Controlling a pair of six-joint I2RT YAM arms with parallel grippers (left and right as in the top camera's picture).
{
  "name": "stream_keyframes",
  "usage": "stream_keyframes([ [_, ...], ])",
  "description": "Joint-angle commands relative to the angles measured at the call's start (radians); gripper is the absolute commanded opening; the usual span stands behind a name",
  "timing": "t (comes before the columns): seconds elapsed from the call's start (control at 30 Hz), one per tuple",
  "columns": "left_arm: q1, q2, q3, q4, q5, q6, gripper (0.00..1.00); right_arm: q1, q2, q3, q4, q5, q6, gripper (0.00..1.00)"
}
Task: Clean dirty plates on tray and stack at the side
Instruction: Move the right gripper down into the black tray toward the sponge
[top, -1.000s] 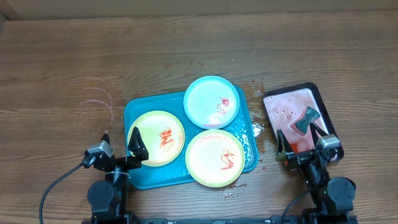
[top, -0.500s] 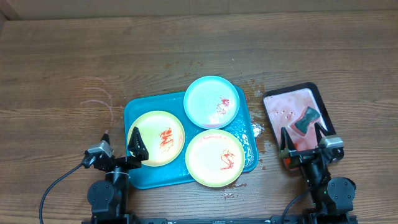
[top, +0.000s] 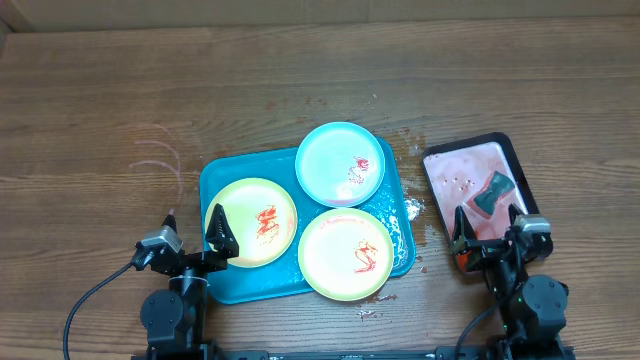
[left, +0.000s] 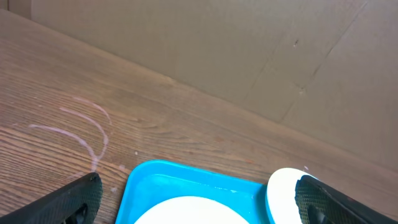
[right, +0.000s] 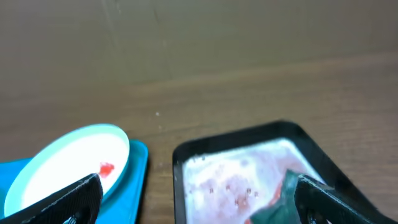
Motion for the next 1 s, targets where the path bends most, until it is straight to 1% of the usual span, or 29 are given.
stream_keyframes([
  [0.0,0.001,-0.010,-0.003,0.000,0.001,0.013,1.00,0.000,0.051,0.126,-0.015,-0.007,0.000,1.00],
  [0.17,0.001,-0.010,-0.003,0.000,0.001,0.013,1.00,0.000,0.219,0.323,-0.096,-0.008,0.000,1.00],
  [0.3,0.001,-0.010,-0.003,0.000,0.001,0.013,1.00,0.000,0.420,0.518,-0.240,-0.011,-0.001,1.00],
  [0.43,0.001,-0.010,-0.003,0.000,0.001,0.013,0.99,0.000,0.647,0.734,-0.452,-0.016,-0.001,1.00],
  [0.63,0.001,-0.010,-0.003,0.000,0.001,0.013,0.99,0.000,1.029,1.055,-0.867,-0.116,0.000,1.00],
  [0.73,0.001,-0.010,-0.003,0.000,0.001,0.013,1.00,0.000,1.190,1.135,-1.028,-0.117,0.000,1.00],
  [0.87,0.001,-0.010,-0.003,0.000,0.001,0.013,1.00,0.000,1.335,1.134,-1.113,-0.117,0.000,1.00],
  [0.97,0.001,-0.010,-0.003,0.000,0.001,0.013,1.00,0.000,1.436,1.130,-1.136,-0.128,0.000,1.00],
])
